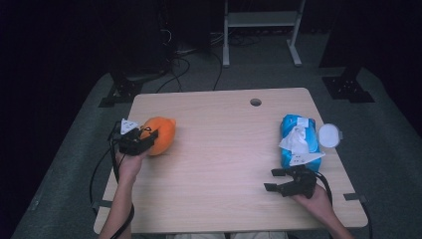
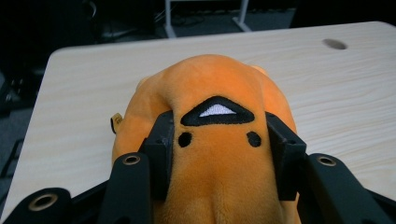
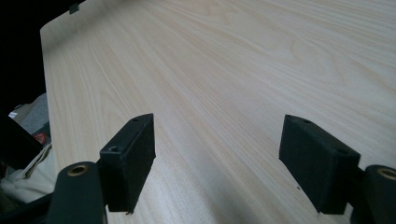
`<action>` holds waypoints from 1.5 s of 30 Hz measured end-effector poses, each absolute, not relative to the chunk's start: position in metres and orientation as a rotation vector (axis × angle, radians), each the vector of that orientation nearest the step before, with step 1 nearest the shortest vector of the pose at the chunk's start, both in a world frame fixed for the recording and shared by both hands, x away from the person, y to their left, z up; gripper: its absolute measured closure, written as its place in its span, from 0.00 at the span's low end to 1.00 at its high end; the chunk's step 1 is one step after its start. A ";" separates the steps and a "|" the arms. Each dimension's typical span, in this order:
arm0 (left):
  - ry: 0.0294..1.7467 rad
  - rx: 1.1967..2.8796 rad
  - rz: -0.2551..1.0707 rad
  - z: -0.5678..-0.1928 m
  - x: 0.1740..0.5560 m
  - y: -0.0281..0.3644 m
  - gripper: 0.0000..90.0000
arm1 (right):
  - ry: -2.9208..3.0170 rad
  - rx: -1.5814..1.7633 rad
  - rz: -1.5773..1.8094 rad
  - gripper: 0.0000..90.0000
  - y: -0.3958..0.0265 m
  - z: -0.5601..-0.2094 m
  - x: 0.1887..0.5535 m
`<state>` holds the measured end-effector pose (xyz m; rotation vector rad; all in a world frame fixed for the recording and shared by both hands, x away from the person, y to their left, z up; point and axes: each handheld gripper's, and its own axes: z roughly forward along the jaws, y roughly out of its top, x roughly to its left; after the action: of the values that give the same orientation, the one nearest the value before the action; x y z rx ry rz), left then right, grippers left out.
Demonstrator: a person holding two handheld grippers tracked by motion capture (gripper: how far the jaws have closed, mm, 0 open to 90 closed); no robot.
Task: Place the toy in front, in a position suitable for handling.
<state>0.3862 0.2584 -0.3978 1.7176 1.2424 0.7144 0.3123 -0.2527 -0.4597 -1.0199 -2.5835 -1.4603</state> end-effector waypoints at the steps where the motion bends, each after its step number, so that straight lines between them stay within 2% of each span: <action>1: 1.227 1.714 0.715 -0.394 0.385 0.255 0.59 | -2.586 -1.021 -1.457 0.29 -0.253 -0.460 0.313; 6: 1.121 1.717 0.690 -0.375 0.376 0.237 0.59 | -2.600 -1.032 -1.440 0.29 -0.254 -0.460 0.312; 9: 1.037 1.759 0.722 -0.365 0.368 0.218 0.59 | -2.602 -1.042 -1.457 0.29 -0.256 -0.458 0.312; 15: 0.910 1.788 0.687 -0.359 0.352 0.186 0.59 | -2.627 -1.045 -1.469 0.29 -0.259 -0.456 0.312; 30: 0.698 1.894 0.543 -0.381 0.321 0.117 0.58 | -2.637 -1.085 -1.522 0.29 -0.275 -0.448 0.310; 45: 0.621 1.969 0.422 -0.416 0.310 0.083 0.56 | -2.634 -1.096 -1.531 0.29 -0.278 -0.447 0.311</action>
<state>0.3096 0.0827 -0.4158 1.9685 0.6210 0.4220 0.3109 -0.2775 -0.4472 -1.0959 -2.6338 -1.5314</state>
